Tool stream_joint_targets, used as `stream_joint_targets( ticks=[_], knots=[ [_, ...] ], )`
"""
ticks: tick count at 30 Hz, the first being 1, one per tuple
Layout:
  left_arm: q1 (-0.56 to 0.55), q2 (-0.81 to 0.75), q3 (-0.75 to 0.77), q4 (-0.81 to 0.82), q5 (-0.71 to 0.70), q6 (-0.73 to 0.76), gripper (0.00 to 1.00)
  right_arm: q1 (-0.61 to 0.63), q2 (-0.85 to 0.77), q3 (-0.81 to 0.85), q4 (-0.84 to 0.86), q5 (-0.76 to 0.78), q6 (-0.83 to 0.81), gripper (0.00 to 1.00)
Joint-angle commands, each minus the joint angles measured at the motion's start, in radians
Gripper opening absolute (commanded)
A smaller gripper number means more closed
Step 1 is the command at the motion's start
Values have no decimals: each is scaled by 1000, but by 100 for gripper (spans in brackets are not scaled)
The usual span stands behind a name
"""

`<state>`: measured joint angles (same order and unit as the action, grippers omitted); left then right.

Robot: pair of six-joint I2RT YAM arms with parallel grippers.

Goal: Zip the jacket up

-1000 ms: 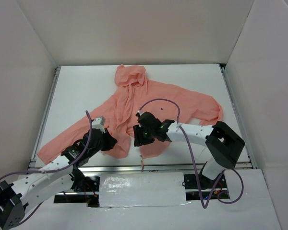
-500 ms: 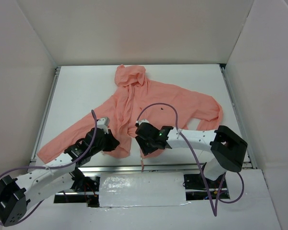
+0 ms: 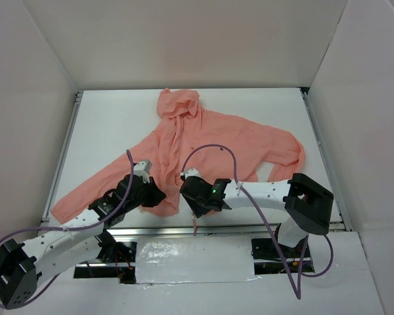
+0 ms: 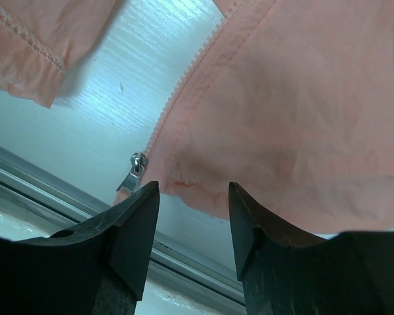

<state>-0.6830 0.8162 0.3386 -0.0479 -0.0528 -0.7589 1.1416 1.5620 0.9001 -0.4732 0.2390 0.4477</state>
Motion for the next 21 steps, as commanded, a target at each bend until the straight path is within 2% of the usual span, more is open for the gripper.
stream_joint_targets(
  ticks=[1,17,21],
  knots=[
    [5,-5,10,39,16,15,0,12,30,46,-10,29,-4,54],
    [5,-5,-3,62,18,17,0,32,138,71,-1,-12,40,54],
    [5,-3,-6,63,19,16,0,33,179,71,-12,-10,62,51]
  ],
)
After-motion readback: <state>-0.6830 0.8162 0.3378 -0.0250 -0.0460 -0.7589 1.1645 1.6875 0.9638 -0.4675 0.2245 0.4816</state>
